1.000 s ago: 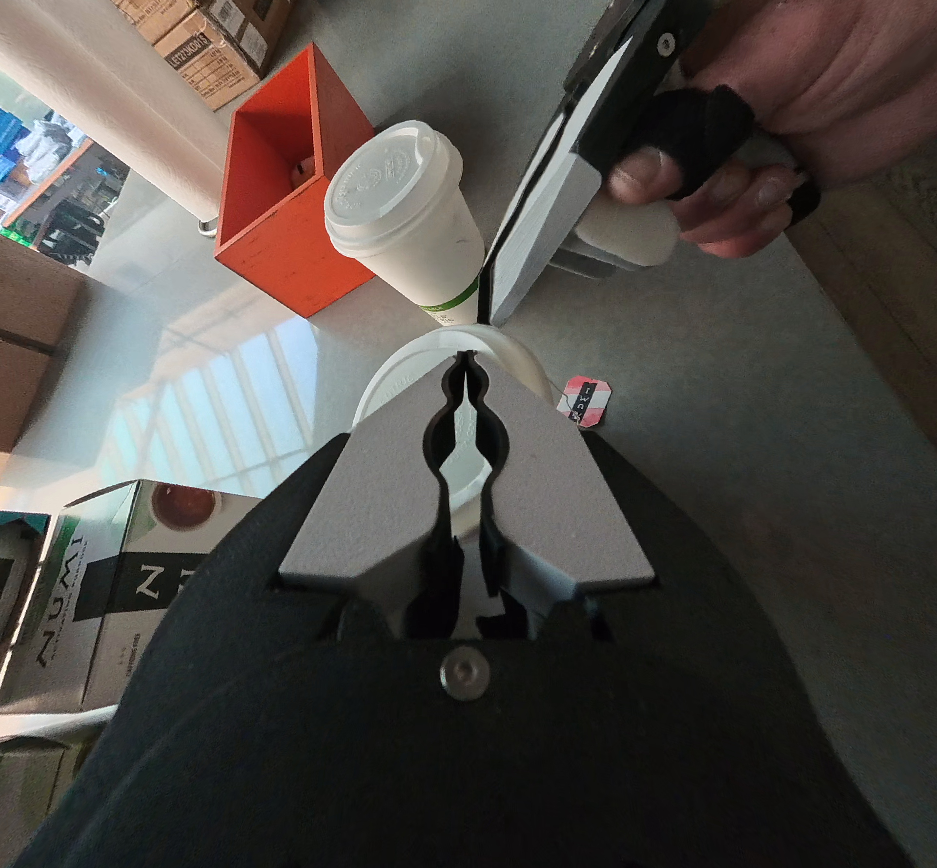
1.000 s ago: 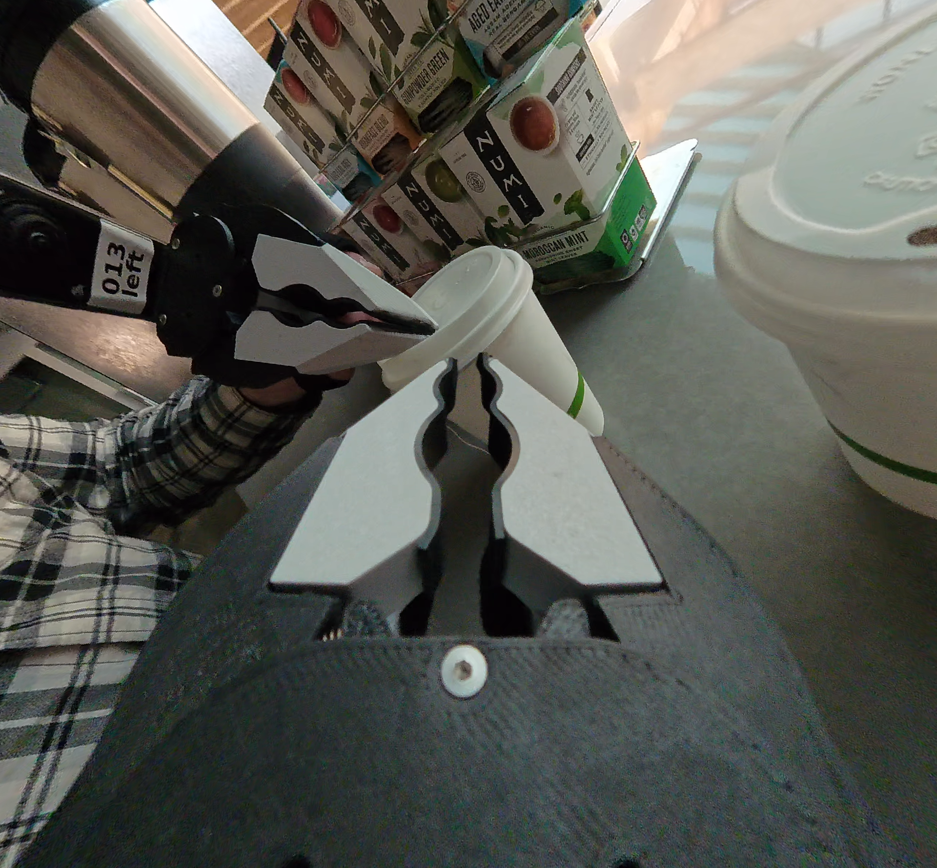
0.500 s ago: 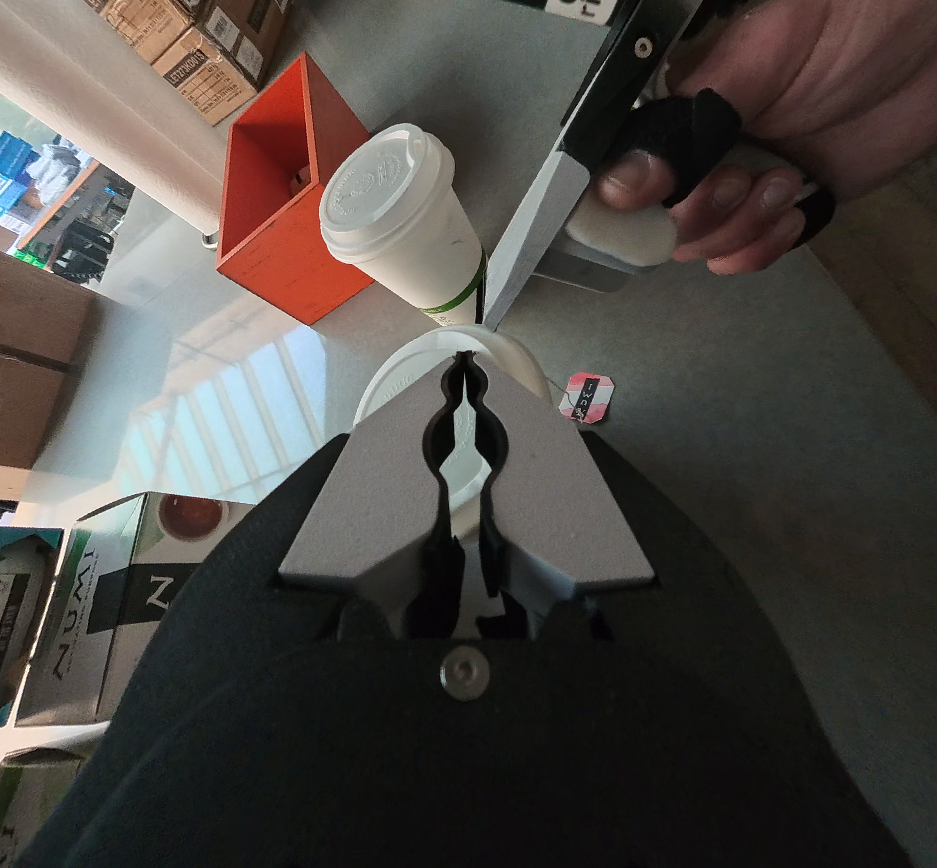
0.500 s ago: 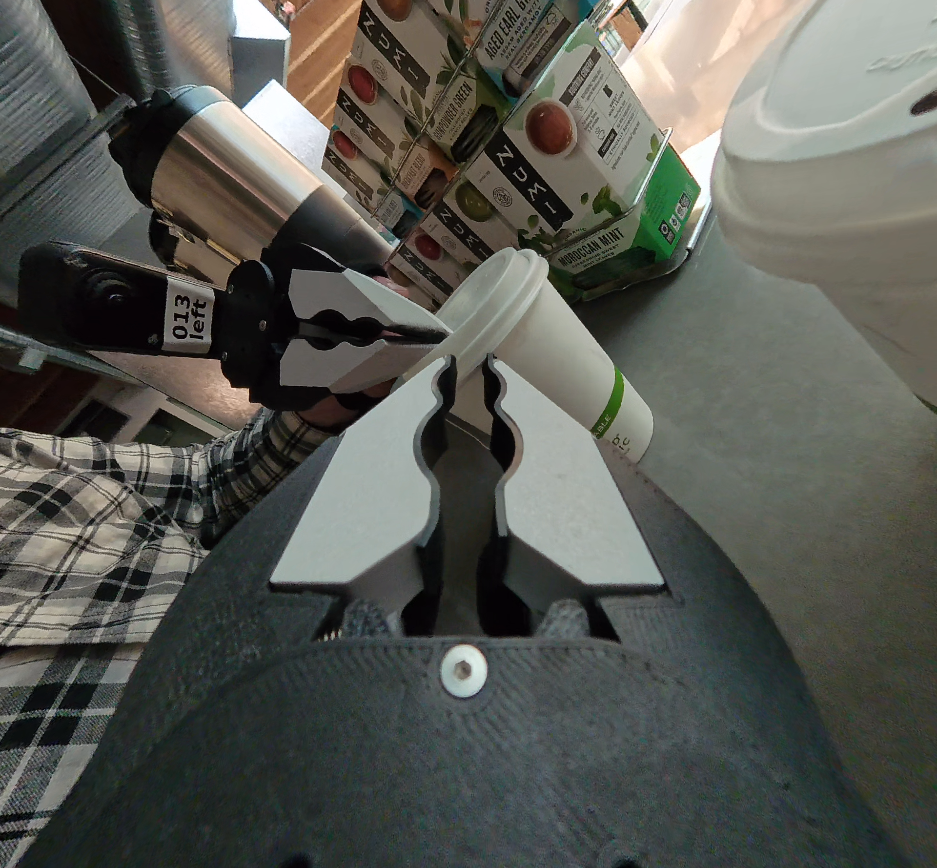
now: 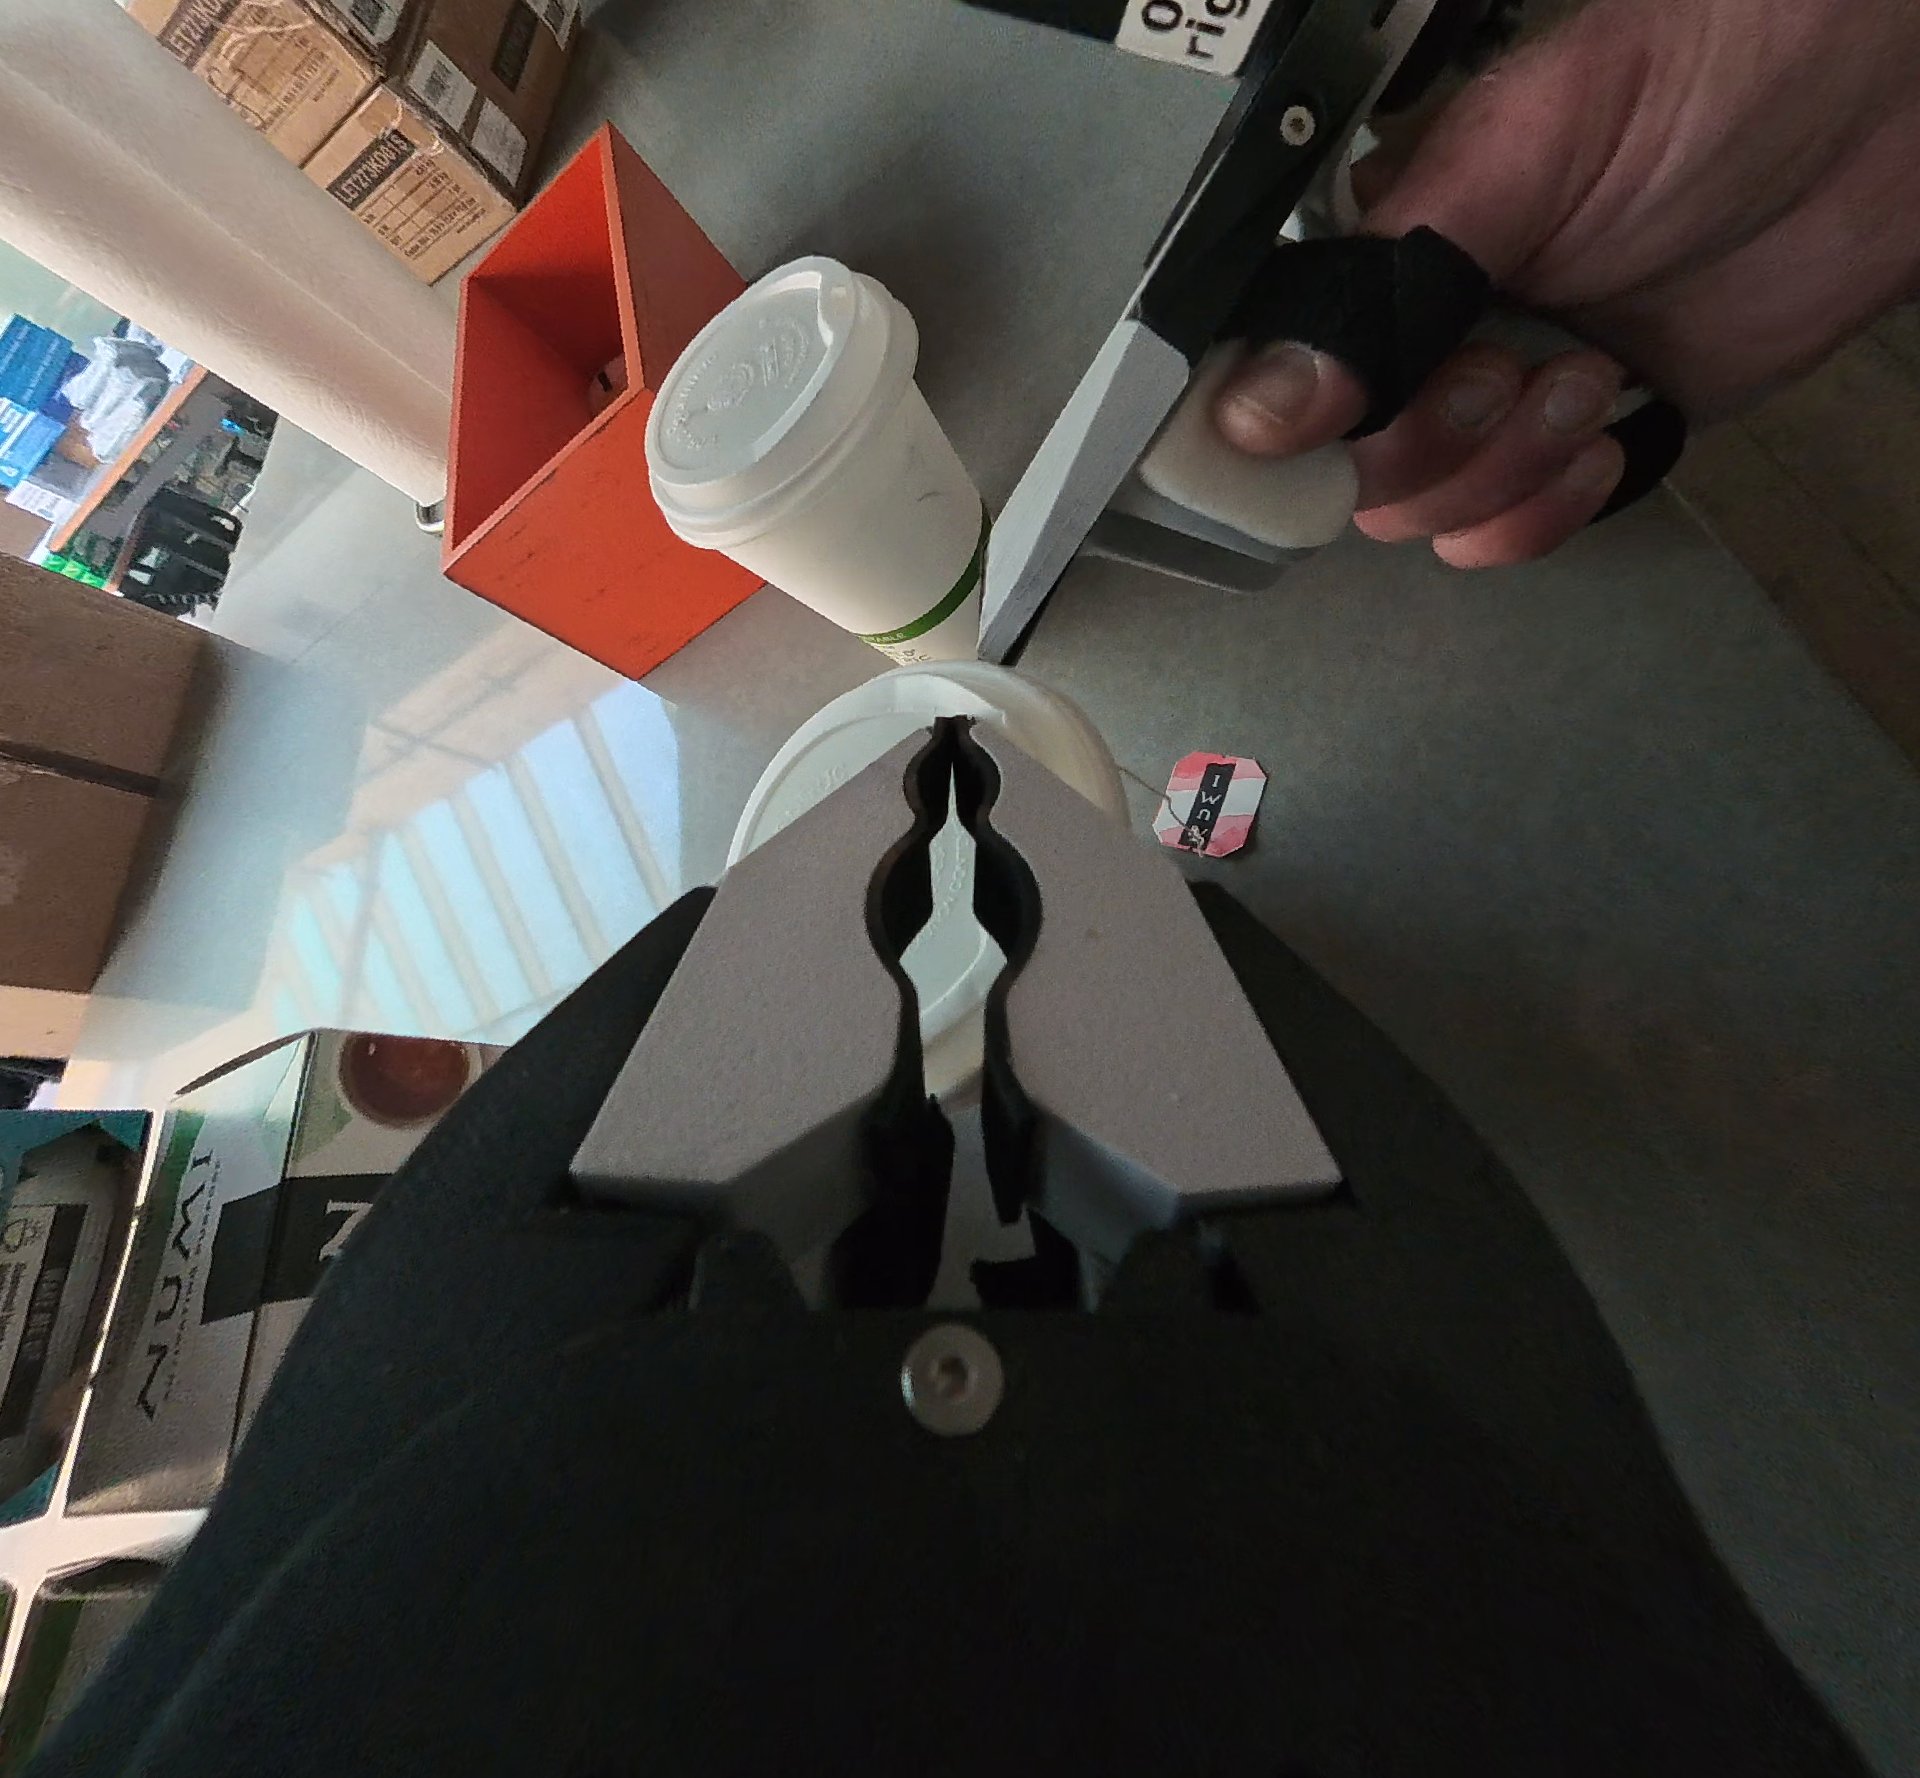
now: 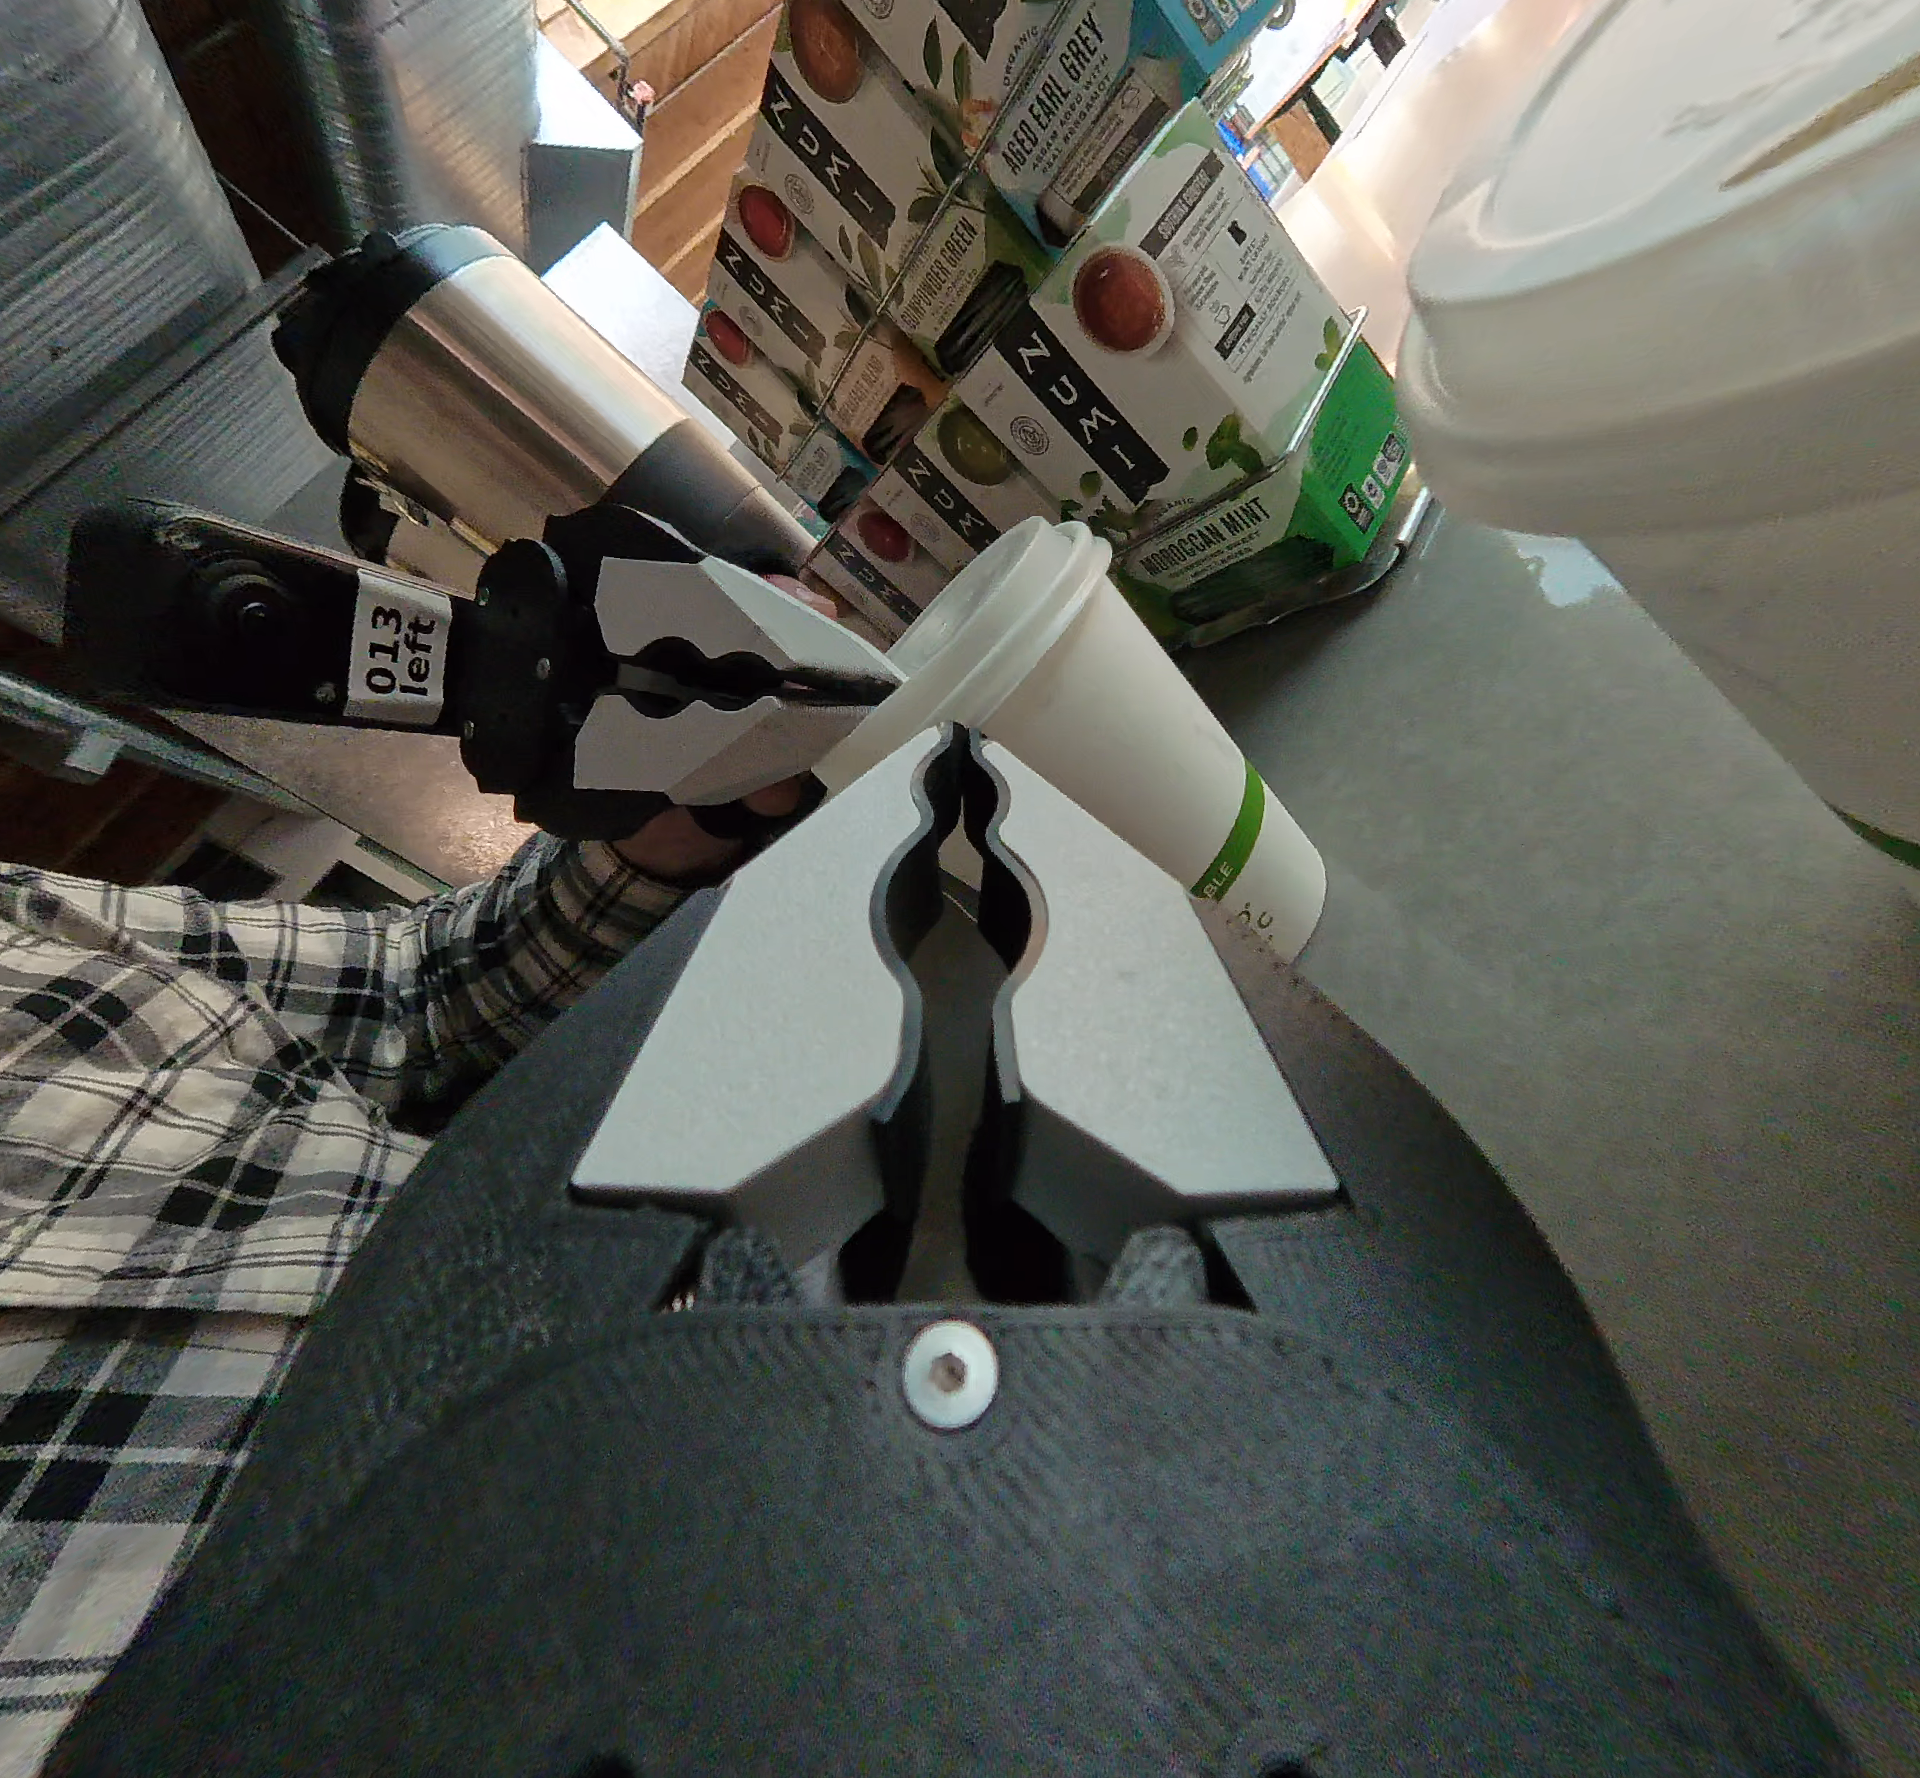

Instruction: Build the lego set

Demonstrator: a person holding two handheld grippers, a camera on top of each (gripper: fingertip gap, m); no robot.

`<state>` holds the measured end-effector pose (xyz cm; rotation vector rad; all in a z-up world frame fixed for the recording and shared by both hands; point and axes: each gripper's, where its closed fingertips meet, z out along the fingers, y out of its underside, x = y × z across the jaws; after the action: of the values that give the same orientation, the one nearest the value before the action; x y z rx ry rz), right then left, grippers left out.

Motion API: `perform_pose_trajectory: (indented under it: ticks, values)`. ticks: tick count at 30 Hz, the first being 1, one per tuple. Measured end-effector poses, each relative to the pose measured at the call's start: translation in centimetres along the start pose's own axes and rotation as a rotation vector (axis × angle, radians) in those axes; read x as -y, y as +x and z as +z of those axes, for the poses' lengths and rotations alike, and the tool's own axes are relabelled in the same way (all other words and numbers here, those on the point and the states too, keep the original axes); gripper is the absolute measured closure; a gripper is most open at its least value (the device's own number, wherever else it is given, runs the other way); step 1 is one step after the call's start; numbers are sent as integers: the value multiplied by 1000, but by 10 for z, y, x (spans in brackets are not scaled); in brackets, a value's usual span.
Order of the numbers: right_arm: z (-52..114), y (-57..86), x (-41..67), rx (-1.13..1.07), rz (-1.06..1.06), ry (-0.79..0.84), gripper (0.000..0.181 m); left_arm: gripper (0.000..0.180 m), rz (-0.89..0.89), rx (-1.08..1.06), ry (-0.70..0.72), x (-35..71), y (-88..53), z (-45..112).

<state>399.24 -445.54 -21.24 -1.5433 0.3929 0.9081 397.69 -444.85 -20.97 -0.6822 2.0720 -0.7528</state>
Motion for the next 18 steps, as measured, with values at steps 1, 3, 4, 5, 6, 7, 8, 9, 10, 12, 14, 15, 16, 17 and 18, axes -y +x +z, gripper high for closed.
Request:
perform_pose_trajectory:
  ticks: [1,3,4,5,6,7,8,9,10,12,14,15,16,17,18]
  values:
    - [0,0,0,-6,-7,0,181,180,-2,-3,1,0,0,0]
    - [-1,-1,0,-36,-66,-18,181,180,-2,-18,9,-1,0,0]
    - [-2,-2,-1,-81,-160,-52,181,180,1,-33,17,-1,0,0]
    - [-5,0,0,-139,-274,-77,180,180,2,-47,22,-1,0,0]
    - [-7,0,1,-177,-380,-104,169,180,1,-61,25,-2,-2,-1]
    - [-9,-3,1,-205,-502,-149,160,180,7,-72,28,-2,-2,-1]
    - [-8,-7,-1,-233,-656,-200,157,180,8,-85,34,-2,-2,-1]
    - [-7,-12,-4,-254,-808,-257,157,180,10,-97,38,-3,-2,-2]
    - [-5,-15,-7,-275,-935,-315,157,180,15,-103,42,-3,-2,-2]
    - [-2,-15,-7,-334,-1150,-396,155,180,19,-107,46,-3,-2,-2]
    - [2,-11,-13,-361,-1309,-483,158,180,23,-107,48,-3,-2,-2]
    - [4,-9,-13,-383,-1387,-496,159,180,22,-111,49,-3,-2,-2]
    - [4,-8,-12,-396,-1451,-512,162,180,24,-112,51,-4,-2,-3]
    - [3,-7,-10,-401,-1488,-533,166,180,25,-113,52,-4,-2,-3]
    - [3,-6,-8,-406,-1526,-554,170,180,26,-116,52,-5,-2,-3]
